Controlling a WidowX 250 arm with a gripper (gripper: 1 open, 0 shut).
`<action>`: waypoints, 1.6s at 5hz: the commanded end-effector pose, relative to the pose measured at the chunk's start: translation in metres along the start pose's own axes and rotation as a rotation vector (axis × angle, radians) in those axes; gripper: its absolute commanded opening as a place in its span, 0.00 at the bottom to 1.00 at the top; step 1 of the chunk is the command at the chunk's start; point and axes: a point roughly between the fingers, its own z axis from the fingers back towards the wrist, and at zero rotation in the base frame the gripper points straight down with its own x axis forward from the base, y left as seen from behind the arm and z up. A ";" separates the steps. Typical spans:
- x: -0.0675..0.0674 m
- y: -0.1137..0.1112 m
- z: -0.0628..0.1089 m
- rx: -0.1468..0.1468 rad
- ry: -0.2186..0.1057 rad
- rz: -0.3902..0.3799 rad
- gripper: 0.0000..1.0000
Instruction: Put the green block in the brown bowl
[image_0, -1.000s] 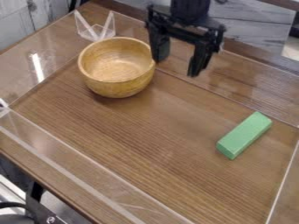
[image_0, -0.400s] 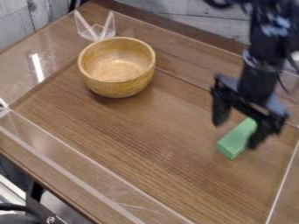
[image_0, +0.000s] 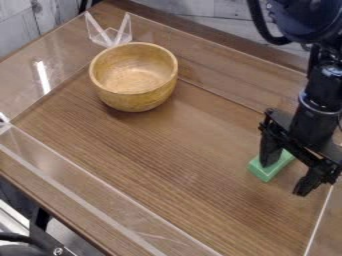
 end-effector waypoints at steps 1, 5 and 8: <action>0.009 0.008 0.004 -0.007 -0.037 0.013 1.00; 0.010 0.031 -0.020 -0.027 -0.010 0.080 1.00; 0.007 0.039 -0.021 -0.045 0.018 0.108 0.00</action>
